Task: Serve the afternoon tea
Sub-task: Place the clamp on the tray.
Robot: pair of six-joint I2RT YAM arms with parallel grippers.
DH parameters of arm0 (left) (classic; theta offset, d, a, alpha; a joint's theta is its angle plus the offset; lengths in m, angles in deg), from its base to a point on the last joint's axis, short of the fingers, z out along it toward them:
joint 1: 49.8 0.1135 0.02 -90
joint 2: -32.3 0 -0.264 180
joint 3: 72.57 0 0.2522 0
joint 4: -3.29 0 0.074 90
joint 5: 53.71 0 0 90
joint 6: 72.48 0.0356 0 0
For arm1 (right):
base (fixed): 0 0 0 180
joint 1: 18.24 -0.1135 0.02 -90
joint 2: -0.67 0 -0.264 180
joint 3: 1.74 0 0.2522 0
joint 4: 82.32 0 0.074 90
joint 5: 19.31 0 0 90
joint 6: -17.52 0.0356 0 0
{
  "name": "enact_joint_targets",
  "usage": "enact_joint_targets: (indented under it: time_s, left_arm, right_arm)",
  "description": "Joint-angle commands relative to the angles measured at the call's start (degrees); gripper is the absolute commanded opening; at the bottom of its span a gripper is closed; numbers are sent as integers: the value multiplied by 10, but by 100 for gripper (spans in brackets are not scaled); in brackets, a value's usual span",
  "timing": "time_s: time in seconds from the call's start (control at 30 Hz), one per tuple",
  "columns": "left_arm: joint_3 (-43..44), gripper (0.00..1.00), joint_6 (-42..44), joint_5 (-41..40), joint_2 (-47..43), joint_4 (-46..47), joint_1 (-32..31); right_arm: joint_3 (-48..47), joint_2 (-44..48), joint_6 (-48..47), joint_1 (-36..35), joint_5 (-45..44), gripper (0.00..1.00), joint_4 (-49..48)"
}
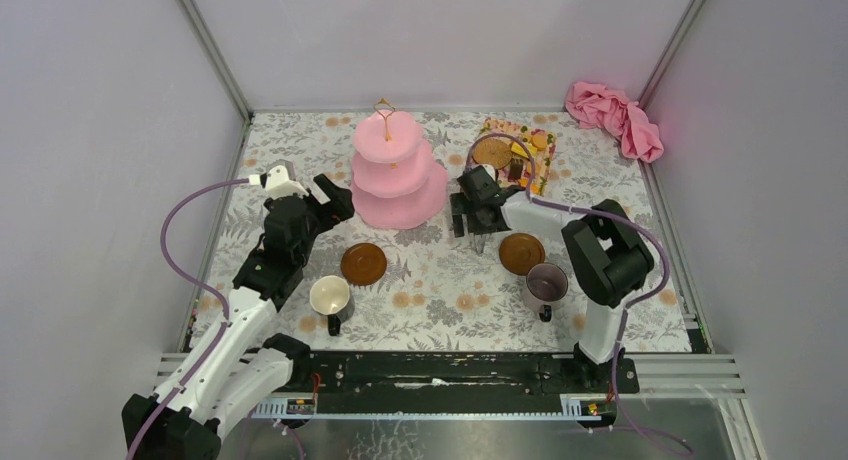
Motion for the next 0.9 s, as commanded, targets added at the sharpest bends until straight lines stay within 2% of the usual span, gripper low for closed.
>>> enact_joint_targets:
  time_s: [0.0, 0.2, 0.27, 0.37, 0.57, 0.7, 0.87]
  left_arm:
    - [-7, 100, 7, -2, -3, 35, -5]
    - [-8, 100, 7, -8, -2, 36, -4]
    - [-11, 100, 3, -12, -3, 38, -4]
    - [-15, 100, -1, -20, -4, 42, -5]
    - [-16, 100, 1, -29, -4, 41, -5]
    - [-17, 100, 2, -32, -5, 42, -4]
    - [-17, 100, 0, -28, 0, 44, -4]
  right_arm:
    - [48, 73, 14, -37, -73, 94, -73]
    - [123, 156, 13, -63, -129, 95, -166]
    - [155, 184, 39, -63, -143, 99, -218]
    - [184, 209, 72, -63, -144, 99, -272]
    - [212, 207, 40, -63, -78, 99, -338]
    - [253, 210, 43, -67, -142, 99, -360]
    - [264, 181, 31, -77, -167, 96, -367]
